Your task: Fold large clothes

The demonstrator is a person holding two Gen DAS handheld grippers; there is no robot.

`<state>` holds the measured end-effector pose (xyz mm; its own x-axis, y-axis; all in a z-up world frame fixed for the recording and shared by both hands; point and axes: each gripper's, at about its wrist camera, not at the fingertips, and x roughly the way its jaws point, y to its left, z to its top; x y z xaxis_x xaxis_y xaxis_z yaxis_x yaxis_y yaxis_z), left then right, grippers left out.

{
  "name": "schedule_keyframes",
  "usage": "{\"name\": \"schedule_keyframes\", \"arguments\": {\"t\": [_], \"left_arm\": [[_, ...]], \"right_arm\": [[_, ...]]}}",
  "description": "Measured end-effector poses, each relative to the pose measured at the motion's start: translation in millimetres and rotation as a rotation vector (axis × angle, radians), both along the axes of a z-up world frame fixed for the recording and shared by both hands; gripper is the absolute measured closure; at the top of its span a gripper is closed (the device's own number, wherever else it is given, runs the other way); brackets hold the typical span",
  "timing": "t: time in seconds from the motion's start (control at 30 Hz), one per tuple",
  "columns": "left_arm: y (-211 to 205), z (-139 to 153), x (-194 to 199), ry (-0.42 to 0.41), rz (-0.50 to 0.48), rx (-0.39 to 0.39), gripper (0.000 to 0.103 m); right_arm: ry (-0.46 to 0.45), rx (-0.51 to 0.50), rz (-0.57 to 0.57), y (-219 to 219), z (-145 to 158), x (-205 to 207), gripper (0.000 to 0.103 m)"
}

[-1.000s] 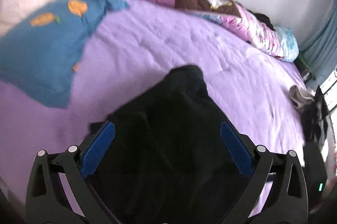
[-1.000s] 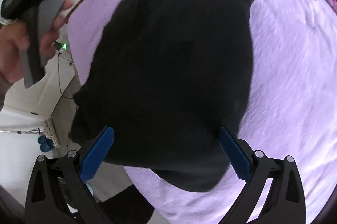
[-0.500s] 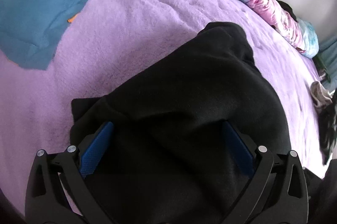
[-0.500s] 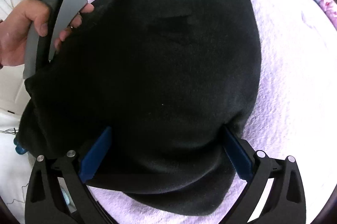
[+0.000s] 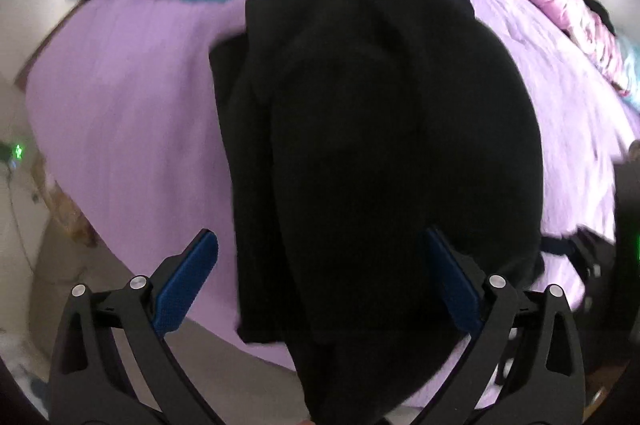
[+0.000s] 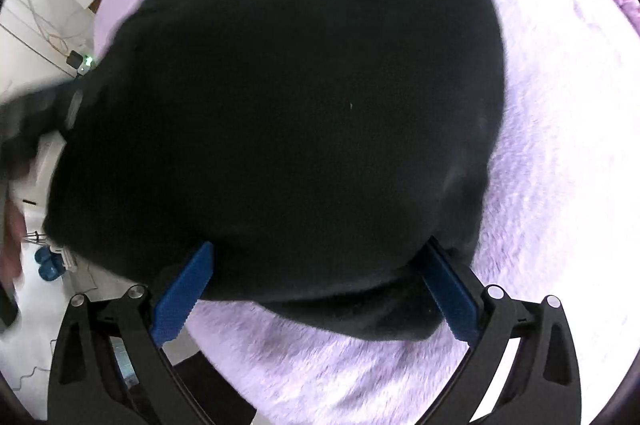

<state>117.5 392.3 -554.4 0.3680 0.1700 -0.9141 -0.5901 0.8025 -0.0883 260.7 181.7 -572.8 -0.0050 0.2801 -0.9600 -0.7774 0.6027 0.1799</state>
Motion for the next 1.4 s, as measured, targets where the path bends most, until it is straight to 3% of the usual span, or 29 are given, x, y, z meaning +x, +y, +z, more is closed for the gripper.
{"name": "schedule_keyframes", "arguments": {"t": [0.17,0.33,0.43,0.53,0.73,0.83,0.9,0.93,1.1,1.2,1.3,1.4], "left_arm": [[17,-39,-4,-0.095,0.033,-0.148,0.004],[18,-14,-9,-0.070,-0.008,-0.137,0.005],[15,14,-14,-0.045,-0.017,-0.092,0.006],[7,45,-21,-0.058,-0.027,-0.082,0.006],[-26,139,-49,-0.087,0.061,-0.033,0.006],[-58,209,-58,-0.072,0.095,0.113,0.006],[-78,246,-55,0.015,0.120,0.251,0.006],[-87,260,-57,0.036,0.127,0.268,0.006],[-128,365,-97,-0.124,0.304,0.118,0.006],[-149,405,-106,-0.160,0.322,0.050,0.006],[-181,440,-114,-0.114,0.288,0.090,0.006],[-208,473,-127,-0.123,0.251,0.148,0.006]], "right_arm": [[0.014,-0.036,0.011,12,-8,5,0.005],[0.026,-0.062,-0.020,25,4,0,0.005],[0.049,-0.050,-0.051,21,26,5,0.005],[0.007,-0.059,-0.036,18,53,7,0.006],[-0.066,-0.028,0.004,-4,148,12,0.006],[-0.082,-0.002,0.018,-26,206,4,0.006],[-0.096,0.018,0.037,-44,247,-1,0.006],[-0.112,0.044,0.054,-59,274,-9,0.006],[-0.171,0.126,0.119,-107,374,-39,0.006],[-0.185,0.140,0.126,-129,410,-59,0.006],[-0.177,0.160,0.130,-155,448,-78,0.006],[-0.184,0.182,0.124,-171,469,-98,0.006]]}}
